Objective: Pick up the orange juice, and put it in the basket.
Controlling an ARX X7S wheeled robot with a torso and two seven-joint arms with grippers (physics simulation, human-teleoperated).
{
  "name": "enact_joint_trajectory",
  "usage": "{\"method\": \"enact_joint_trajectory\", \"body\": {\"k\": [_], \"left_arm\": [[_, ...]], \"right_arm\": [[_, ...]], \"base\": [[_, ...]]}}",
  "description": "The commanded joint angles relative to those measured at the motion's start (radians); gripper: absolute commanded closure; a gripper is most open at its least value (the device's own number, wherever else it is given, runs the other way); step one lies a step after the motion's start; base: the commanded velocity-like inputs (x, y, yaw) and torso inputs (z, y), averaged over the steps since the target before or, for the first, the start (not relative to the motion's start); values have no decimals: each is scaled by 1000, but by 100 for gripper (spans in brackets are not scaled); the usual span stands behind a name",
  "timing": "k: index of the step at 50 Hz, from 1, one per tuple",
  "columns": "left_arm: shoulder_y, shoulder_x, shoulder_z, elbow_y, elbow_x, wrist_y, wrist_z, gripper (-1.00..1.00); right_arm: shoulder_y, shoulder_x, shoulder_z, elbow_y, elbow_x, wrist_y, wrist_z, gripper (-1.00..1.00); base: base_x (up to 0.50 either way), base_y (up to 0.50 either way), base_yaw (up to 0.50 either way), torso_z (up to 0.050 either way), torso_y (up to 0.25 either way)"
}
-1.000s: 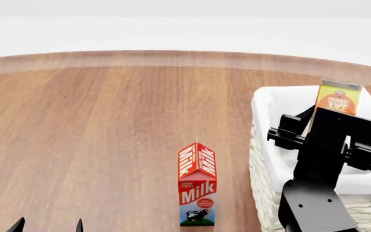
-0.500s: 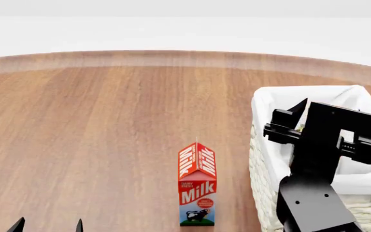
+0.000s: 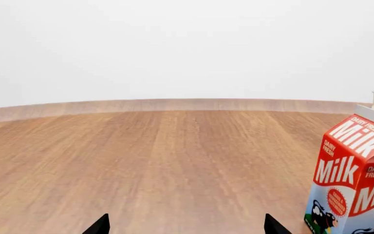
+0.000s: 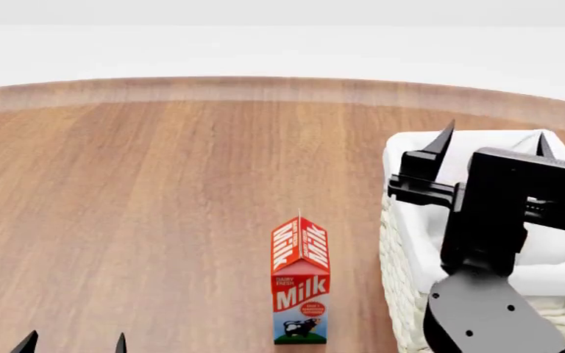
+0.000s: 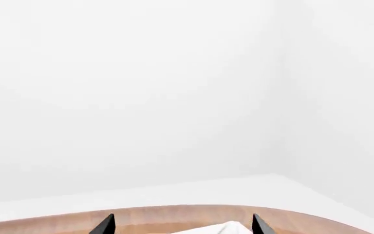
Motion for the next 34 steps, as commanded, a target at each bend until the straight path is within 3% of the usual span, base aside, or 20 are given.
{"method": "enact_joint_trajectory", "body": {"k": [1, 34], "left_arm": [[-1, -1, 2, 0, -1, 1, -2, -100], [-3, -5, 8, -1, -5, 3, -6, -100]], "right_arm": [[18, 115, -28, -255, -72, 2, 82, -100], [29, 253, -48, -586, -189, 26, 199, -100]], "base": [[0, 0, 0, 0, 0], [0, 0, 0, 0, 0]]}}
